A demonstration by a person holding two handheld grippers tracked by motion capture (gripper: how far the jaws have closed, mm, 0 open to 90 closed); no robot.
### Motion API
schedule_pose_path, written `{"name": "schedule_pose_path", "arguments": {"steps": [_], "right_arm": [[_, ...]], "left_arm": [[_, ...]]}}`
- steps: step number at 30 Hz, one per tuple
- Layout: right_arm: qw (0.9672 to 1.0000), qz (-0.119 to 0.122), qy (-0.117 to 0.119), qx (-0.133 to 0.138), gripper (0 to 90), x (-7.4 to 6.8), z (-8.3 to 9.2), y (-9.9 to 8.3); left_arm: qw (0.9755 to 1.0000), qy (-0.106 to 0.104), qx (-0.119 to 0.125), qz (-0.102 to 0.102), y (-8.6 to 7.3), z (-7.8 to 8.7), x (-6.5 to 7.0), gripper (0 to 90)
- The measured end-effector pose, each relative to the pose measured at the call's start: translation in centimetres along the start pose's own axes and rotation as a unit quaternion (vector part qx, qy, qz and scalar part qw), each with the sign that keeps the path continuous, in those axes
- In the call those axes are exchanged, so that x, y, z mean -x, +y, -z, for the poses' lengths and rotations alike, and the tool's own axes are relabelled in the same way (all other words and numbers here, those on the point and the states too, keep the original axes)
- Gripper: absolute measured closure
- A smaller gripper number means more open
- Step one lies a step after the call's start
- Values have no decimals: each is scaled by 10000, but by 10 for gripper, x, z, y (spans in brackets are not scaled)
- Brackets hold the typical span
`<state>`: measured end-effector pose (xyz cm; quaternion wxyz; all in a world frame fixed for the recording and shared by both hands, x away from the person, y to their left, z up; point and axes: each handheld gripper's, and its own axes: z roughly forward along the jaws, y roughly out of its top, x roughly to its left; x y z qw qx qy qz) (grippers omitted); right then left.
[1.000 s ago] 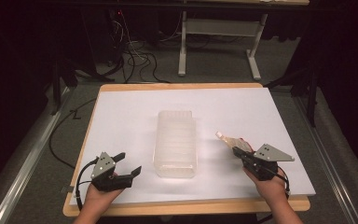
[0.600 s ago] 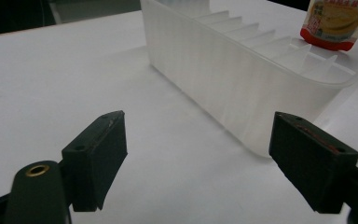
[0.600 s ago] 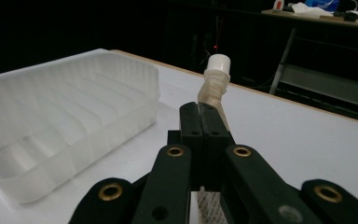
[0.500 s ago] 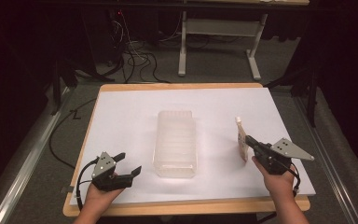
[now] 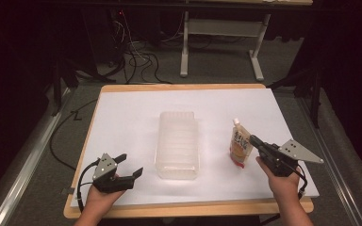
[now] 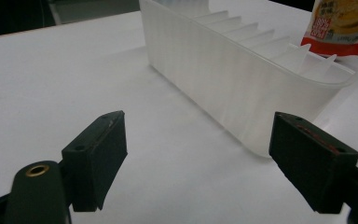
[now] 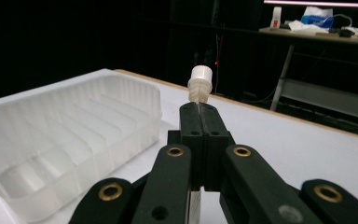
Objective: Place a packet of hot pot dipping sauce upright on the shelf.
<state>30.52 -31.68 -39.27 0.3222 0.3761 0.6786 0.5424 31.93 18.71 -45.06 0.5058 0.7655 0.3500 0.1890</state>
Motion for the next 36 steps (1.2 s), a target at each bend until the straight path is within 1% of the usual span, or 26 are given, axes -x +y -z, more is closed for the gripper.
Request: {"name": "schedule_pose_path", "arguments": {"steps": [1, 2, 3, 7, 8, 9, 12, 13, 14, 15, 16, 18, 19, 20, 21, 23, 25, 26, 28, 29, 31, 32, 33, 34, 36], "right_arm": [[10000, -5, 30, -54, 900, 2, -1, -3], [10000, -5, 30, -54, 900, 2, -1, -3], [10000, -42, 28, -52, 900, 5, 0, -8], [9999, -102, -28, -79, 900, 7, 7, -11], [9999, -102, -28, -79, 900, 7, 7, -11], [9999, -62, -71, -91, 900, 7, 12, -14], [9998, -83, -128, -108, 900, 8, 17, -16], [9998, -134, -133, -104, 900, 8, 18, -17], [9998, -132, -149, -100, 895, 9, 19, -17], [9997, -162, -144, -108, 881, 9, 19, -18], [9998, -140, -135, -110, 868, 9, 19, -18], [9997, -145, -110, -144, 813, 8, 18, -19], [9997, -152, -100, -188, 768, 8, 18, -19], [9997, -152, -100, -188, 768, 8, 18, -19], [9993, -189, -33, -319, 656, 8, 15, -21], [9987, -242, -16, -447, 617, 7, 12, -23], [9978, -282, 19, -605, 597, 8, 8, -27], [9970, -322, 40, -703, 599, 8, 6, -29], [9957, -307, 111, -870, 619, 9, 0, -33], [9948, -346, 156, -949, 632, 9, -3, -35], [9937, -421, 241, -1014, 689, 11, -6, -38], [9937, -421, 241, -1014, 689, 11, -6, -38], [9926, -421, 295, -1098, 784, 11, -10, -40], [9923, -436, 300, -1116, 824, 10, -11, -41], [9927, -383, 273, -1106, 872, 10, -11, -41]], "left_arm": [[10000, 4, 16, -7, 0, 1, 0, 196], [10000, 4, 16, -7, 0, 1, 0, 196], [10000, 7, 23, -17, 1, 2, -1, 196], [10000, 7, 51, -1, 1, 3, -1, 196], [10000, 7, 51, -1, 1, 3, -1, 195], [10000, 3, 51, -23, 1, 3, -1, 196], [10000, 0, 54, -9, 1, 3, -1, 196], [10000, 2, 58, -7, 1, 3, -1, 196], [10000, 2, 58, -7, 1, 3, -1, 196], [10000, 2, 62, -4, 1, 3, -1, 195], [10000, 2, 56, -7, 1, 3, -1, 196], [10000, 4, 59, -14, 1, 4, -1, 195], [10000, 1, 66, -7, 1, 4, -1, 196], [10000, 1, 66, -7, 1, 4, -1, 195], [10000, -5, 64, 0, 1, 4, -1, 196], [10000, -5, 67, 4, 1, 4, -1, 196], [10000, -8, 65, 1, 1, 4, -1, 196], [10000, -8, 69, 6, 1, 4, 0, 196], [10000, -14, 64, -2, 1, 4, 0, 196], [10000, -14, 66, -3, 1, 4, 0, 196], [10000, -12, 66, 3, 1, 4, 0, 196], [10000, -12, 66, 3, 1, 4, 0, 196], [10000, -12, 64, 0, 1, 4, 0, 196], [10000, -12, 60, -4, 1, 4, 0, 196], [10000, -14, 52, -9, 1, 4, 0, 196]]}}
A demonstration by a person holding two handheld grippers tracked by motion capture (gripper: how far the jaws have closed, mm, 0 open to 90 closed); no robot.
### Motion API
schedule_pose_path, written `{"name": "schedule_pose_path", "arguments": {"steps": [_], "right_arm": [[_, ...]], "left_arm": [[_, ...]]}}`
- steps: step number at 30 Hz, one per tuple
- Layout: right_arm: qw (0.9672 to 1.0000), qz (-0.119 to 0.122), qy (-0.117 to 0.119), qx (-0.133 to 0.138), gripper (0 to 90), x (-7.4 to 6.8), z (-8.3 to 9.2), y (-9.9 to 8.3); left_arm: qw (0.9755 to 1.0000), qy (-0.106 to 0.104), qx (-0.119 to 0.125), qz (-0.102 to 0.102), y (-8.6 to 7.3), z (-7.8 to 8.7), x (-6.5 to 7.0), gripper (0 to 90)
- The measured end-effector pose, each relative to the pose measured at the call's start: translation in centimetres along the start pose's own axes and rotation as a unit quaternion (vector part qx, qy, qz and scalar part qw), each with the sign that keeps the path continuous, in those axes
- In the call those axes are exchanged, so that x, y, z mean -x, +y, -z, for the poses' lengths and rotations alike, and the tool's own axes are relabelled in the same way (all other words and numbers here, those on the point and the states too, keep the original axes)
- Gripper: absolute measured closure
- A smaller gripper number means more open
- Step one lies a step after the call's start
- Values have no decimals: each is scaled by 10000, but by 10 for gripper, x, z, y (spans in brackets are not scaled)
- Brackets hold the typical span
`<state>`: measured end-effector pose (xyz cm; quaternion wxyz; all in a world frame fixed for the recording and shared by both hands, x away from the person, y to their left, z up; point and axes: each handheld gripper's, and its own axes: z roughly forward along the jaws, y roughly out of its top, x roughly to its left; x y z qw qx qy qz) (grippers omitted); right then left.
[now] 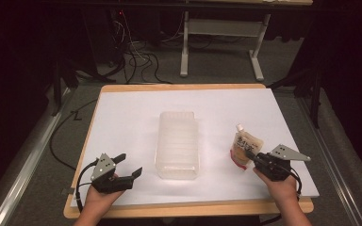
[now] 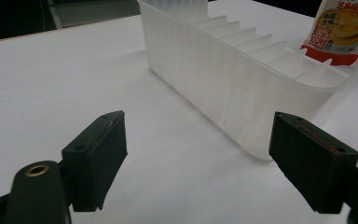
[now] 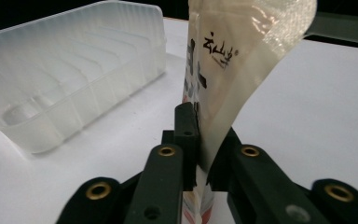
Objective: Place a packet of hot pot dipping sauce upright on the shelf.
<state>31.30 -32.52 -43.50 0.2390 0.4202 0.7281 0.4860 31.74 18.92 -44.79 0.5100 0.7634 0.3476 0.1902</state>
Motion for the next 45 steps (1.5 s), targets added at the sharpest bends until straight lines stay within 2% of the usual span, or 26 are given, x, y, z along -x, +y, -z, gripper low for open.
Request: {"name": "schedule_pose_path", "arguments": {"steps": [6, 11, 12, 16, 21, 22, 25, 26, 27, 31, 35, 40, 45], "right_arm": [[9998, 156, 119, -16, 900, 0, 0, 2], [9991, 243, 324, 113, 900, -4, 2, 7], [9986, 319, 389, 138, 900, -5, 3, 9], [9971, 353, 618, 266, 900, -10, 6, 16], [9932, 434, 993, 422, 900, -19, 7, 25], [9932, 434, 993, 422, 900, -19, 7, 25], [9880, 551, 1368, 452, 900, -26, 4, 31], [9880, 551, 1368, 452, 900, -26, 4, 31], [9842, 578, 1610, 450, 900, -28, 3, 34], [9764, 576, 2021, 496, 900, -30, 1, 40], [9704, 683, 2271, 451, 900, -34, -2, 45], [9605, 859, 2620, 374, 900, -43, -11, 54], [9528, 1039, 2842, 243, 900, -54, -22, 61]], "left_arm": [[10000, 10, -18, 13, -1, -1, 0, 196], [10000, -1, -10, -18, 0, -1, 1, 196], [10000, -2, -10, -17, 0, -1, 1, 196], [10000, -11, -17, -24, 0, 0, -1, 196], [10000, -17, -9, -37, -1, 0, 0, 196], [10000, -17, -9, -37, -1, 0, 0, 196], [10000, -10, -10, -38, -1, 0, 0, 196], [10000, -10, -10, -38, -1, 0, 0, 196], [10000, -14, -25, -52, -1, 0, 0, 196], [10000, -10, -50, -69, -1, -1, 1, 196], [10000, 4, -60, -49, -1, -1, 1, 196], [10000, 27, -56, -30, -1, -1, 1, 196], [10000, 29, -67, -21, -1, -2, 1, 196]]}}
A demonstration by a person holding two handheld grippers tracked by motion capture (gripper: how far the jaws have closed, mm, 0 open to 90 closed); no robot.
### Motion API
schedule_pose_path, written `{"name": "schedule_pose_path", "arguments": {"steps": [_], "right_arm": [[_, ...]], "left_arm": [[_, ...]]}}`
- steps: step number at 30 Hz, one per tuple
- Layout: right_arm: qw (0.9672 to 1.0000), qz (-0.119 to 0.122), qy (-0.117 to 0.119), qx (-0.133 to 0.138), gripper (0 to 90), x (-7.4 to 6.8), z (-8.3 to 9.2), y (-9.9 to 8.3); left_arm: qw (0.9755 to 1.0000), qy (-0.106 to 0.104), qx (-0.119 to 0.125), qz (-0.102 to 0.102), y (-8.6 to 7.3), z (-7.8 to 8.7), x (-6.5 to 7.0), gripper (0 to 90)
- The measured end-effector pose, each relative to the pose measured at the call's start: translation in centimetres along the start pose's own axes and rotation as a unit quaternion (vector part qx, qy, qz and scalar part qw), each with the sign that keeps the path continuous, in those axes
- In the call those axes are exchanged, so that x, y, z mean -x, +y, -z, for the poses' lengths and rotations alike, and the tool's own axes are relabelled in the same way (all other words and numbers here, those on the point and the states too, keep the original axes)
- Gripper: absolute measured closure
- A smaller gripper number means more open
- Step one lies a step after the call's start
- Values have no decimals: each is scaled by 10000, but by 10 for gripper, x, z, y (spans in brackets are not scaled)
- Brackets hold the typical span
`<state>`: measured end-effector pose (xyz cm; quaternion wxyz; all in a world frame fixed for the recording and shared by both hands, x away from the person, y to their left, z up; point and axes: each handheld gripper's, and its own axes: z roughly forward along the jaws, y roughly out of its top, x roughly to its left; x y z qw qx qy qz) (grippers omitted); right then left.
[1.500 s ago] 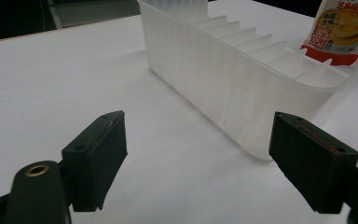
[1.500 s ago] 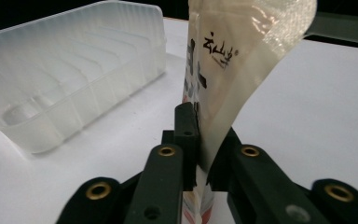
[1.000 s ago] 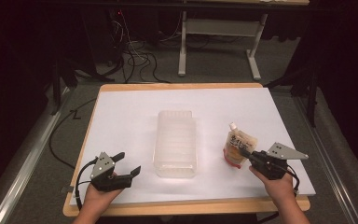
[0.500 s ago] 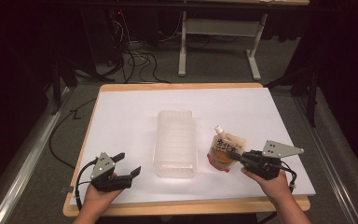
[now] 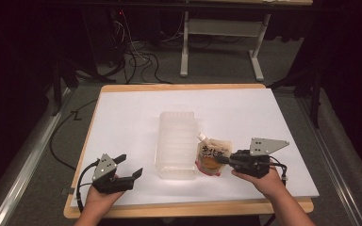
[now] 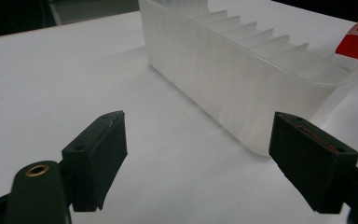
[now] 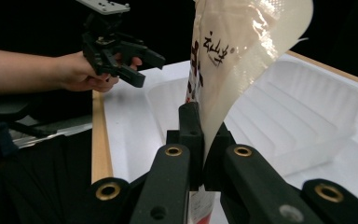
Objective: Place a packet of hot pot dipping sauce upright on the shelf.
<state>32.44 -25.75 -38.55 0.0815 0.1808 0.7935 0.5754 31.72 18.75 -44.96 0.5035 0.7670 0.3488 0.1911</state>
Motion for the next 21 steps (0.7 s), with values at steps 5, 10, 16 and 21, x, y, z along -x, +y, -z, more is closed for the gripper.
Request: {"name": "schedule_pose_path", "arguments": {"steps": [5, 10, 16, 21], "right_arm": [[9997, 62, 215, -19, 900, 0, -11, 4], [9993, 93, 336, -122, 900, 2, -20, 8], [9987, 2, 463, -199, 900, 8, -32, 8], [9983, -75, 532, -211, 900, 11, -42, 8]], "left_arm": [[10000, 0, -2, 8, -1, 0, 0, 196], [10000, 2, 2, -3, 0, 0, 0, 196], [10000, -7, 16, 9, 0, 1, -1, 196], [10000, -16, 13, 8, 0, 1, -1, 196]]}}
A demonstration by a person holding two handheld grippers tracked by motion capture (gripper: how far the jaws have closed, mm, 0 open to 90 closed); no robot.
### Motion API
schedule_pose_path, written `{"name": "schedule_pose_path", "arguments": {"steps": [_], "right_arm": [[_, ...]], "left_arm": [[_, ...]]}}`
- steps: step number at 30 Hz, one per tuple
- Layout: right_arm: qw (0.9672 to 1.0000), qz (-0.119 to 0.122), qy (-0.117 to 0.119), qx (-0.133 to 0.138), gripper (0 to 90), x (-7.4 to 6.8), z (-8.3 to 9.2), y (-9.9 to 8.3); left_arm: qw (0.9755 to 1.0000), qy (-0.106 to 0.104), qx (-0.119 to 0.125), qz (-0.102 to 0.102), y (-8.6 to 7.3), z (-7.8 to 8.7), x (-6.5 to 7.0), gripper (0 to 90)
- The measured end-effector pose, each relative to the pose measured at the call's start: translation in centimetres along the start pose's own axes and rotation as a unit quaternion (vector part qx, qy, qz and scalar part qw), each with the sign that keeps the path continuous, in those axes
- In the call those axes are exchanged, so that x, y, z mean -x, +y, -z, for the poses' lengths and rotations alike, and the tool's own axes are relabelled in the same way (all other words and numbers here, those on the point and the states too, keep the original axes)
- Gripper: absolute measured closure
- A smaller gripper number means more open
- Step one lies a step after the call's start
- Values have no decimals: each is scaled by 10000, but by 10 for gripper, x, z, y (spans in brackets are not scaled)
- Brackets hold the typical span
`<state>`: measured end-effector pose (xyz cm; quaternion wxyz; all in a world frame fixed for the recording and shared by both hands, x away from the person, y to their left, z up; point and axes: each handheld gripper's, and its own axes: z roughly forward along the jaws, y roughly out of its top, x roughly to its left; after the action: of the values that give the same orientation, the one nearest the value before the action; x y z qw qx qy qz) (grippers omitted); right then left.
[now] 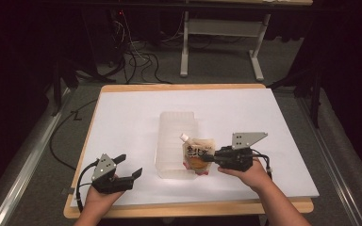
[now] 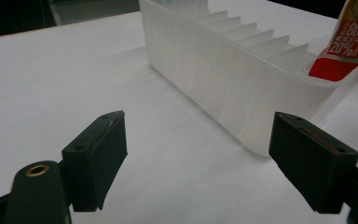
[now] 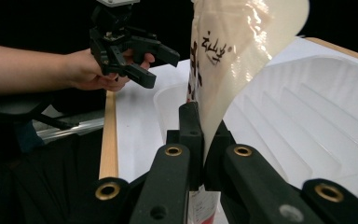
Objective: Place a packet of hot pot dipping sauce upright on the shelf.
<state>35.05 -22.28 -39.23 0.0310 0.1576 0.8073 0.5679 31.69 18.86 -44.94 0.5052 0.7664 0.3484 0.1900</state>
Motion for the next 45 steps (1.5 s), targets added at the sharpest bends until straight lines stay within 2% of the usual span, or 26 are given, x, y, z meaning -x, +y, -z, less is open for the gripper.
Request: {"name": "schedule_pose_path", "arguments": {"steps": [5, 9, 26, 38, 45], "right_arm": [[9999, -72, 72, 36, 900, 2, -11, 3], [9999, -27, 84, 50, 900, 3, -19, 7], [9997, -21, 234, -59, 900, -3, -64, 11], [9998, -118, 159, -88, 900, -3, -65, 0], [9996, -153, 103, -216, 900, 1, -63, -7]], "left_arm": [[10000, 9, 5, 12, 0, 0, 0, 196], [10000, 0, -8, 27, 0, 0, -1, 196], [10000, -5, 69, 30, 0, 4, -2, 196], [10000, -2, 84, 27, 1, 4, -1, 196], [10000, 3, 68, 28, 1, 4, -1, 196]]}}
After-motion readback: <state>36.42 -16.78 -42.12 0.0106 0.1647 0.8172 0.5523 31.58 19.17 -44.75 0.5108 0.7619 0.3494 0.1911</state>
